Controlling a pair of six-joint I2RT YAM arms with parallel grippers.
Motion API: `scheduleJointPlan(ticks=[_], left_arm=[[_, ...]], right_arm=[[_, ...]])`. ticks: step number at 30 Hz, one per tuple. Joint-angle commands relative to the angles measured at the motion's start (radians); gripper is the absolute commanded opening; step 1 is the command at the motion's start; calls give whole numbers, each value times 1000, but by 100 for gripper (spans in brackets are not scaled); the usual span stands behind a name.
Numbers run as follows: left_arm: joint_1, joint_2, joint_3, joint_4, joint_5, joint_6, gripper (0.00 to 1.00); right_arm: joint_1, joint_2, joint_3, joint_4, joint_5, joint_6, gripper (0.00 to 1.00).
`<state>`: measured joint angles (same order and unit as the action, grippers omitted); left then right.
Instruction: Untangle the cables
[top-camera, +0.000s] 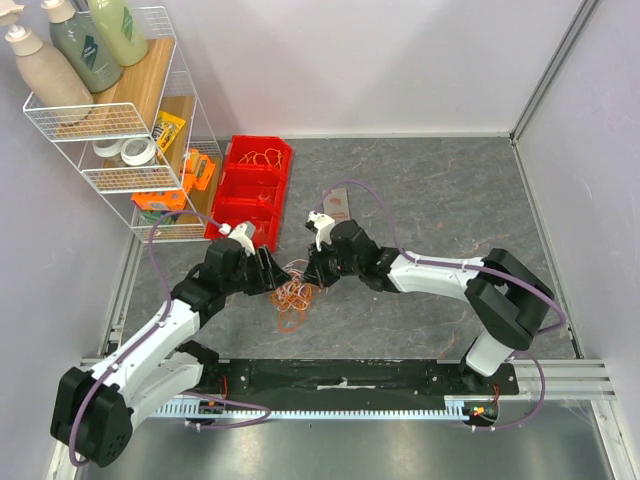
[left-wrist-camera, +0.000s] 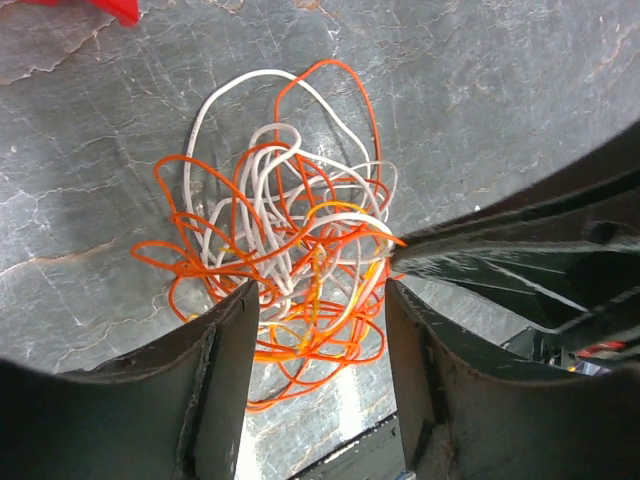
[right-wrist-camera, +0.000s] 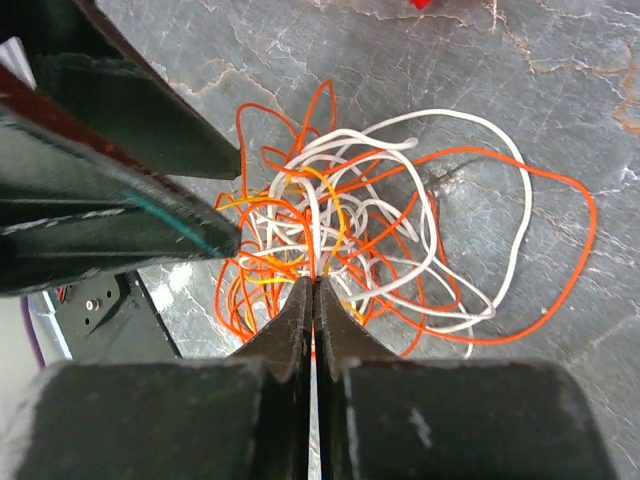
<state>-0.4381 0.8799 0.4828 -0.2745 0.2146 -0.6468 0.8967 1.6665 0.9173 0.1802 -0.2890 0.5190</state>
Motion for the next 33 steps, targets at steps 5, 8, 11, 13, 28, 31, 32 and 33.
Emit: scheduleJointPlan(ticks=[5,8,11,13,28,31,32,33], left_arm=[[4,79,-93,182,2,-59,44],[2,132,-101,208,12,-51,23],[4,145,-93,186,-7,-40,2],[2,127,-93,169,-17,-31,2],[2,-24,-96,124,18,-25,2],[4,-67,-24,97,69,2,2],[2,-90,12,74,86,10,2],[4,-111,63,54,100,22,2]], right_arm=[[1,-279,-55,-105,63,32,0],[1,-428,-60,-209,111,38,0],[1,-562,-9,-356,221,7,0],[1,-660,60,-496,386,-25,0],[1,-966,238,-751,871,-65,0],[1,-897,122,-681,751,1,0],[1,-871,83,-659,728,21,0],[1,-848,56,-642,714,41,0]])
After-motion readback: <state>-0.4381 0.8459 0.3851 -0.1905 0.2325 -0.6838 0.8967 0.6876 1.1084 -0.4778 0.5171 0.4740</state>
